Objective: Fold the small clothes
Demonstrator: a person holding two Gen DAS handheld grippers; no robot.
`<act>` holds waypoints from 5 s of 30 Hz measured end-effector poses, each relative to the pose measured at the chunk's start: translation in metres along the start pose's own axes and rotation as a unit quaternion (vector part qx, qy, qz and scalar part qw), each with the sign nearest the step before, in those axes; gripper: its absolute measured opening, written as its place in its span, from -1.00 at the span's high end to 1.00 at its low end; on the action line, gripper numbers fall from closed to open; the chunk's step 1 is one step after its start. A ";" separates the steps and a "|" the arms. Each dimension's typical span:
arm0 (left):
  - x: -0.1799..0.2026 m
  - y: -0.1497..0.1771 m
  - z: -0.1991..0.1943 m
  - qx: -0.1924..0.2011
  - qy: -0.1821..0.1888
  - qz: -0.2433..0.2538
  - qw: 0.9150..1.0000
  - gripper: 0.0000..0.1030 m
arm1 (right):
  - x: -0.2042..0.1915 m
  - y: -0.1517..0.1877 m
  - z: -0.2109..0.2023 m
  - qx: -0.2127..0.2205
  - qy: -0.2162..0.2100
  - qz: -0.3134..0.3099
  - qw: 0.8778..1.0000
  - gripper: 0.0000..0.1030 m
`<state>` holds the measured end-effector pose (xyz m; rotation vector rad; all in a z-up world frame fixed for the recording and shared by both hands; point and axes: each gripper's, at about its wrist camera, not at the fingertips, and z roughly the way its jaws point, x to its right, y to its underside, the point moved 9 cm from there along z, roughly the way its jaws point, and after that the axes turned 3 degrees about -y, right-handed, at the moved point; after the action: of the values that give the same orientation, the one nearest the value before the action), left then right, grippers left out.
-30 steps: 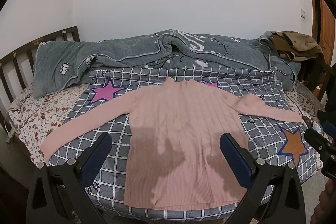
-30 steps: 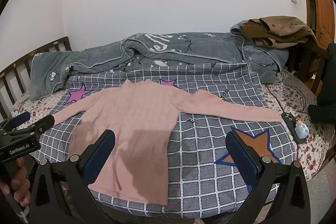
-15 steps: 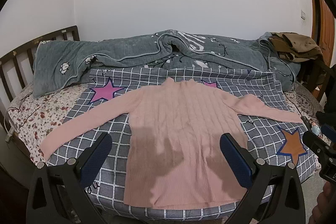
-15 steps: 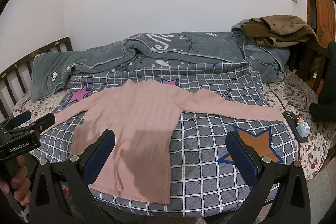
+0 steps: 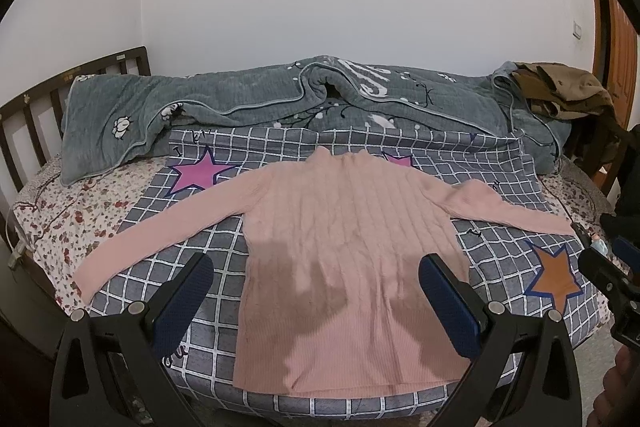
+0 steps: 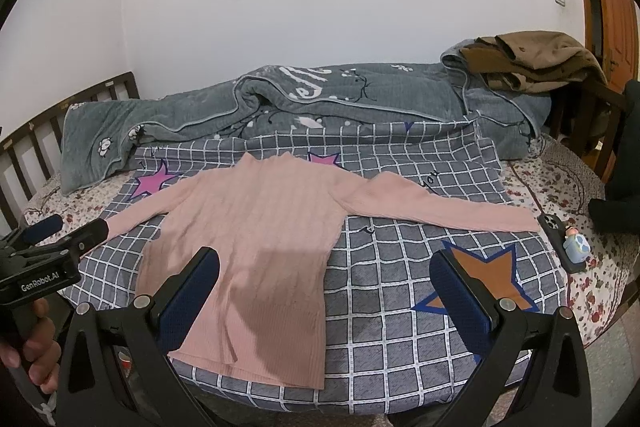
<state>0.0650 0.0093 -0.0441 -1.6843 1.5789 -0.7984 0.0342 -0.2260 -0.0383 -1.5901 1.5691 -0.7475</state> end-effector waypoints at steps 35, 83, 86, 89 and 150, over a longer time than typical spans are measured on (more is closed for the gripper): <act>-0.107 0.033 0.073 -0.027 -0.028 -0.109 0.993 -1.00 | -0.025 0.001 0.028 -0.004 -0.013 -0.027 1.000 -1.00; -0.316 -0.013 0.158 0.005 -0.176 -0.259 0.950 0.78 | -0.022 -0.027 0.215 -0.012 -0.054 -0.065 0.996 -0.99; -0.262 -0.057 0.161 0.022 -0.166 -0.206 0.964 0.79 | 0.001 -0.026 0.216 0.000 -0.083 -0.031 0.996 -0.99; -0.198 -0.094 0.170 0.037 -0.137 -0.158 0.977 0.79 | 0.023 -0.022 0.215 0.007 -0.094 -0.007 0.996 -0.99; -0.102 -0.007 0.339 -0.103 -0.035 -0.108 0.988 -0.18 | 0.100 0.008 0.242 -0.035 0.005 0.001 0.999 -0.05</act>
<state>0.3371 0.1354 -0.2325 -2.0362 1.4890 -0.6926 0.2399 -0.2964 -0.1852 -1.6383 1.6199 -0.7077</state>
